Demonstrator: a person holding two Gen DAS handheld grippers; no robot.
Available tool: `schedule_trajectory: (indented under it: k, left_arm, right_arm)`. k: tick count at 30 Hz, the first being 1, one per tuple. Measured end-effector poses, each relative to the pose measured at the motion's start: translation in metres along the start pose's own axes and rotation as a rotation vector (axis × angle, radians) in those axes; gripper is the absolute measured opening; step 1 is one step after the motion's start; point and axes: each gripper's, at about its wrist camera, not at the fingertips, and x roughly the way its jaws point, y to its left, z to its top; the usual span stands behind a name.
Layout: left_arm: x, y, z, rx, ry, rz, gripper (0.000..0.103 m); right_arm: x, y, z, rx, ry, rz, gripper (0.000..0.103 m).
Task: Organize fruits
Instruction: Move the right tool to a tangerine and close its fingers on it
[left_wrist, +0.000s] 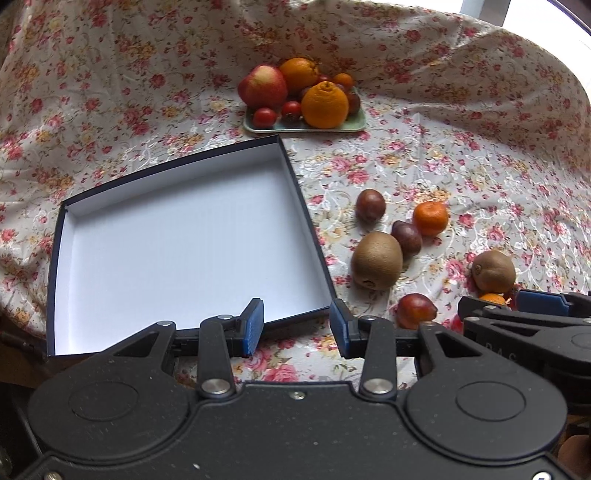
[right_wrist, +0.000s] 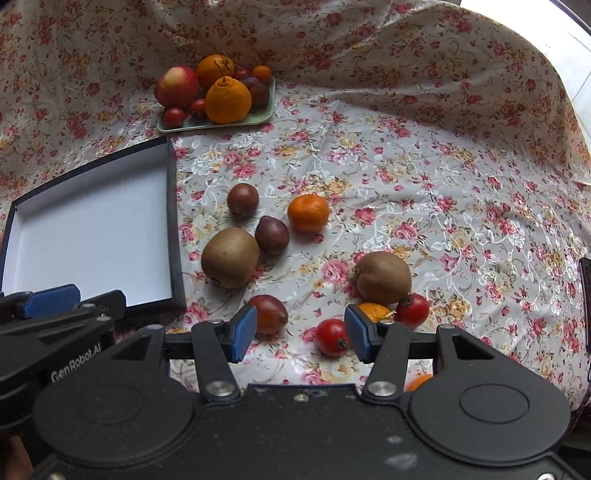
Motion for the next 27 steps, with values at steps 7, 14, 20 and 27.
schedule_trajectory:
  k: [7, 14, 20, 27]
  left_arm:
    - [0.001, -0.032, 0.0, 0.056, 0.0, -0.061, 0.048]
    - [0.009, -0.06, -0.002, 0.115, 0.024, -0.079, 0.048]
    - [0.013, -0.079, -0.005, 0.155, 0.041, -0.09, 0.048]
    - [0.021, -0.095, -0.007, 0.17, 0.075, -0.097, 0.048]
  right_arm:
    - [0.005, -0.06, -0.013, 0.105, 0.053, -0.031, 0.055]
    - [0.012, -0.11, -0.026, 0.214, 0.08, -0.054, 0.055]
    - [0.018, -0.135, -0.04, 0.247, 0.1, -0.099, 0.055]
    - [0.023, -0.152, -0.053, 0.276, 0.134, -0.09, 0.055]
